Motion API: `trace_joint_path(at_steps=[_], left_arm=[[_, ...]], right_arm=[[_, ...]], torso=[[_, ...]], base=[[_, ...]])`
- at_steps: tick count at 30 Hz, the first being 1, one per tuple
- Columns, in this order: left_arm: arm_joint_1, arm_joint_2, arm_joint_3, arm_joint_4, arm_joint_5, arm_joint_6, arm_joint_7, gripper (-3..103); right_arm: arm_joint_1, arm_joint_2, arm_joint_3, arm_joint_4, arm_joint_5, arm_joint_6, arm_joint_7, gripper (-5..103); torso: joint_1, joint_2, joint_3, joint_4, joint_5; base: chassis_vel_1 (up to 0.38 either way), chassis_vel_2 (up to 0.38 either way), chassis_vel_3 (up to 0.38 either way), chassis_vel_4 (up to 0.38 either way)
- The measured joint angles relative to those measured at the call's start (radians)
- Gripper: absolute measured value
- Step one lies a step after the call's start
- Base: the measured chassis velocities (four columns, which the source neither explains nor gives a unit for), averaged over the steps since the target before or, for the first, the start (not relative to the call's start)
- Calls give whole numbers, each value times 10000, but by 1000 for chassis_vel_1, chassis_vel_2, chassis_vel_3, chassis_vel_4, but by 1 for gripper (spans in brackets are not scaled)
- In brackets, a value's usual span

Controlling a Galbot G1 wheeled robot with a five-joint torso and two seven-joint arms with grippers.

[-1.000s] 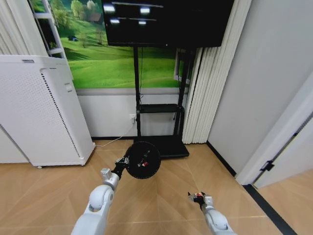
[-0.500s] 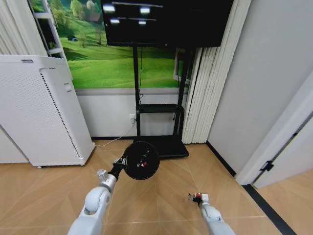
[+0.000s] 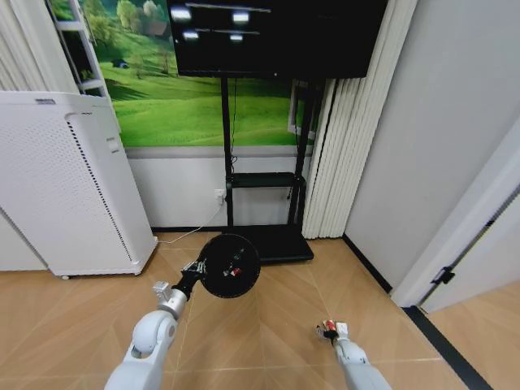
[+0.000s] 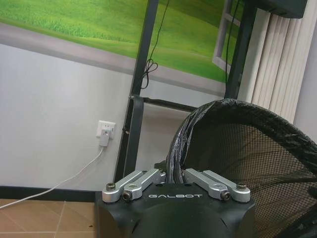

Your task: Pick up the trash bin and place the garbage on the floor into it.

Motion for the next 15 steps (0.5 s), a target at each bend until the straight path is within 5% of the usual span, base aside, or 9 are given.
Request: trace_joint_path(at_steps=[15], left_arm=[[-21, 40, -100, 1, -135, -65, 0, 3]], right_arm=[[-168, 30, 130, 79, -34, 254, 178, 51]], torso=[[0, 0, 0, -1, 0]], base=[[0, 0, 0, 0]])
